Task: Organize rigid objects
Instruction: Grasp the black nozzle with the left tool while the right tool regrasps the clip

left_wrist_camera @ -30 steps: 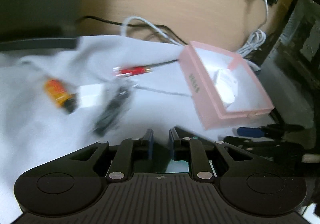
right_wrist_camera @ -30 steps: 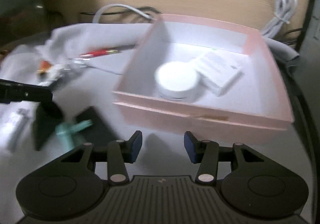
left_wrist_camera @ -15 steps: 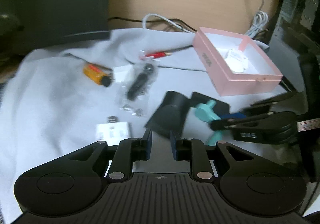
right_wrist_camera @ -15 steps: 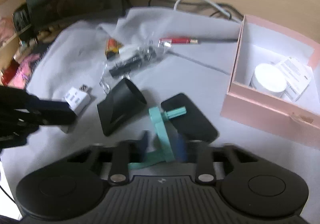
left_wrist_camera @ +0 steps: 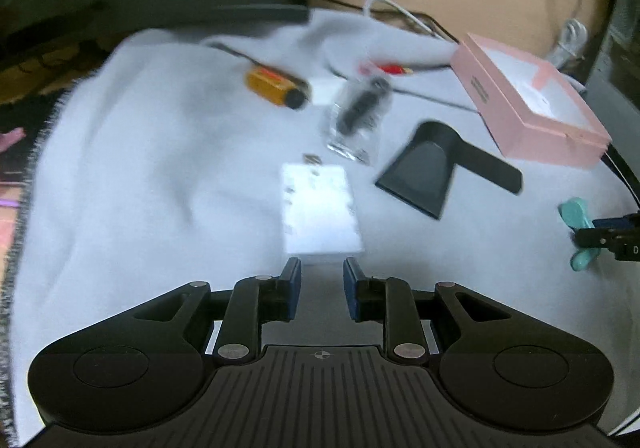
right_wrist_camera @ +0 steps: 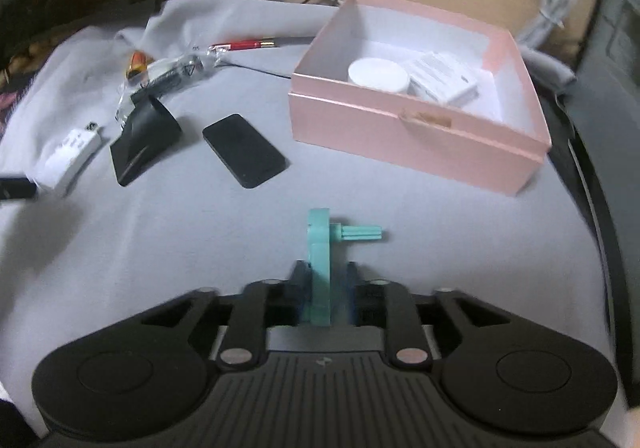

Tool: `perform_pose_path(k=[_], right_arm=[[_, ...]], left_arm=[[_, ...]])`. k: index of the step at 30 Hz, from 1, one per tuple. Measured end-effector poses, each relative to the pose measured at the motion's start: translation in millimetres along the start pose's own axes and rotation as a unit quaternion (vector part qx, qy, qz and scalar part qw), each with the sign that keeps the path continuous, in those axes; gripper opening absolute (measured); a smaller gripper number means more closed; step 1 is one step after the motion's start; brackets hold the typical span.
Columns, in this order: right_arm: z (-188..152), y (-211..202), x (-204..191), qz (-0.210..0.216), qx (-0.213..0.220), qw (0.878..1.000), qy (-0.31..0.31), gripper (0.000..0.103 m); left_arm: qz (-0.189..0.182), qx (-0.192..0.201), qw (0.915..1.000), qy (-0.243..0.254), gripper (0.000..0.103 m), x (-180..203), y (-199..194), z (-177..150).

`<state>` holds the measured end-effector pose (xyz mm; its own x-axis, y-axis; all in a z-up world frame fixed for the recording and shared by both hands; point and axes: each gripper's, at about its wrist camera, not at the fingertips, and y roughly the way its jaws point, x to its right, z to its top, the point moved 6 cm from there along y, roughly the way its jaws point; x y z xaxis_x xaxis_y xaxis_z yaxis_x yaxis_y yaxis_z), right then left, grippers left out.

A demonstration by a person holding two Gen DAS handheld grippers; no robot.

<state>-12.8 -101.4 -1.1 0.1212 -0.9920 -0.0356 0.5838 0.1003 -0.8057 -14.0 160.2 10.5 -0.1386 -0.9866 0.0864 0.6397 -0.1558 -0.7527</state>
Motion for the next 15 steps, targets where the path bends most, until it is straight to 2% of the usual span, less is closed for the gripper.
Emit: perform_pose_path(k=[1, 6, 10, 13, 15], right_arm=[[-3, 0, 1, 0.004, 0.0, 1.0, 0.013, 0.041], [-18, -3, 1, -0.012, 0.037, 0.996, 0.075, 0.048], [-22, -5, -3, -0.007, 0.048, 0.995, 0.092, 0.066], [-24, -5, -5, 0.015, 0.056, 0.993, 0.103, 0.081], [-25, -4, -6, 0.022, 0.055, 0.993, 0.101, 0.085]], left_arm=[[-0.007, -0.006, 0.9999, 0.007, 0.025, 5, 4, -1], [-0.03, -0.006, 0.9987, 0.039, 0.028, 31, 17, -3], [-0.055, -0.002, 0.9967, 0.059, 0.031, 51, 25, 3], [-0.048, 0.004, 0.9953, 0.085, 0.031, 62, 31, 7], [-0.043, -0.002, 0.9954, 0.085, 0.033, 67, 33, 10]])
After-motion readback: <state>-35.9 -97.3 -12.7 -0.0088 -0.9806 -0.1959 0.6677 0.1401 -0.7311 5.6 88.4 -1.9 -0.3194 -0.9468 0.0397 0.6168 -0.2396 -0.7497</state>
